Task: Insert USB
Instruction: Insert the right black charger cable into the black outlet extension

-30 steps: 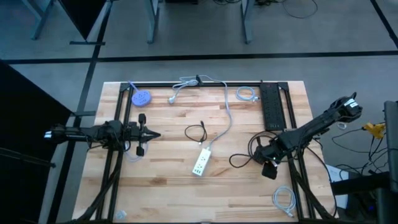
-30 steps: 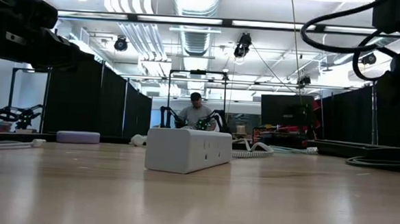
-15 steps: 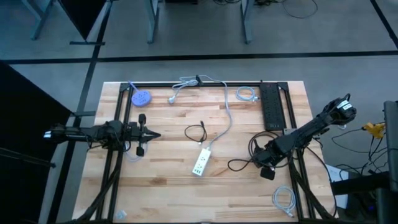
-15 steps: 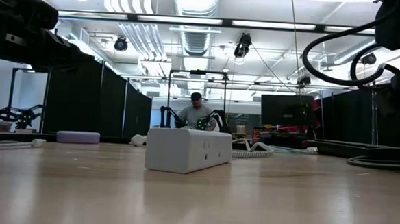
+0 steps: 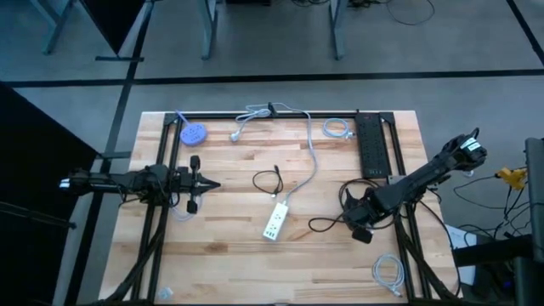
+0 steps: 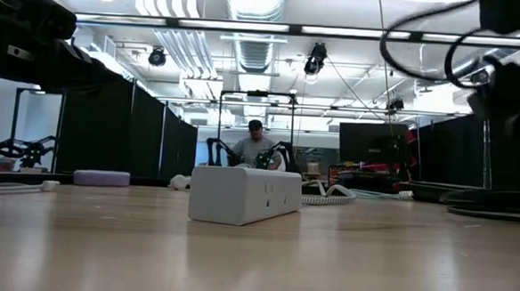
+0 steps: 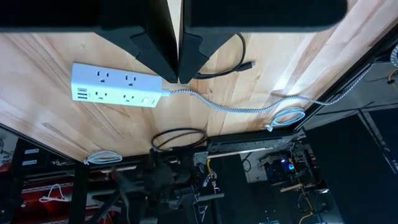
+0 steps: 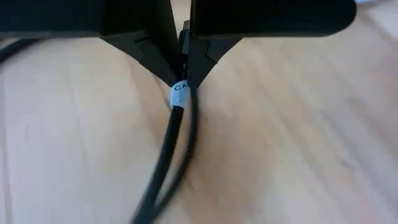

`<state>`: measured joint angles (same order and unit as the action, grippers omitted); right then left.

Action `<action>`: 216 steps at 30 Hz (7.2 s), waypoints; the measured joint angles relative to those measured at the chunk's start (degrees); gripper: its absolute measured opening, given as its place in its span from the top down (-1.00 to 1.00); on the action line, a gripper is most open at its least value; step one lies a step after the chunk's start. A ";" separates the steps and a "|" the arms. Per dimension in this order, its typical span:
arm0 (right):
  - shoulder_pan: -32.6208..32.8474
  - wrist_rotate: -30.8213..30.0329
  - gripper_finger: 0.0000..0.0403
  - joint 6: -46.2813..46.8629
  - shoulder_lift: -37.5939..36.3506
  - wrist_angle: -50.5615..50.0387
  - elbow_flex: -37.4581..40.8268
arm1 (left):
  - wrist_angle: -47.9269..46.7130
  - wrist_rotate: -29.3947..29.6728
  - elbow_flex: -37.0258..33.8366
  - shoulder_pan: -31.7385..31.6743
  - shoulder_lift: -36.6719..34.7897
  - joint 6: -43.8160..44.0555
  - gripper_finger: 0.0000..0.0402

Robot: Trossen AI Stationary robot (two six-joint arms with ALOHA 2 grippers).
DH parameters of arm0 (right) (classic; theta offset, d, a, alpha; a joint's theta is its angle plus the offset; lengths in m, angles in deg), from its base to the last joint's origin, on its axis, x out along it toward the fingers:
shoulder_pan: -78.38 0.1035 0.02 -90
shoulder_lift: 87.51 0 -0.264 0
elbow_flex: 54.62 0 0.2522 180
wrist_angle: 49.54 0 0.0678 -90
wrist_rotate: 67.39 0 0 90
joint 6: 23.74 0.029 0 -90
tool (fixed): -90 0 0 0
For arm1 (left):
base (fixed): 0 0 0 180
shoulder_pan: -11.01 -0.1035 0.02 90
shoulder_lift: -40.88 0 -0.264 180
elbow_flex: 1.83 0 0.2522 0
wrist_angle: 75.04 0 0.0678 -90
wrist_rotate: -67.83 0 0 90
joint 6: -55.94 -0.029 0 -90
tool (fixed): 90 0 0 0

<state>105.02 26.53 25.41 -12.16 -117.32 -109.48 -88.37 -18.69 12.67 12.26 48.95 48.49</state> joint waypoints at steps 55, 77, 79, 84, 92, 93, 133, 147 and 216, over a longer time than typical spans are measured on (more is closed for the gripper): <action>-33.05 -4.82 1.00 -4.12 -11.89 -1.13 -16.03 | 11.91 0.55 -0.02 -0.07 0.86 -19.08 1.00; -33.70 -0.49 1.00 -0.30 -8.87 8.80 -17.59 | 11.22 26.76 22.43 -1.14 31.40 22.06 1.00; -33.68 -0.60 1.00 -1.75 -9.24 10.78 -17.90 | 10.40 24.71 25.48 -1.07 36.73 23.24 1.00; -33.59 -2.95 1.00 -3.24 -10.95 14.29 -18.34 | 10.52 18.30 33.38 -1.05 46.96 22.10 1.00; -33.29 -7.00 1.00 -10.14 -14.73 32.50 -17.78 | 10.51 17.99 45.86 -1.16 58.16 17.56 1.00; -33.29 -7.00 1.00 -11.54 -14.94 35.03 -17.78 | 10.50 17.99 47.73 -1.14 59.39 17.57 1.00; -43.12 -7.17 1.00 7.81 -16.14 69.97 -17.73 | 13.54 8.44 77.26 -5.55 77.07 -9.38 0.28; -42.40 -1.99 1.00 28.19 -11.50 66.76 -17.73 | 8.76 10.01 77.22 -5.18 77.07 -35.68 0.48; -41.13 1.44 1.00 -38.56 -22.85 41.99 -17.69 | 11.54 -2.37 77.36 -7.83 88.05 19.26 0.48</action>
<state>63.88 27.97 -13.14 -35.00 -75.33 -127.17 -76.83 -21.07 90.02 4.43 136.99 67.76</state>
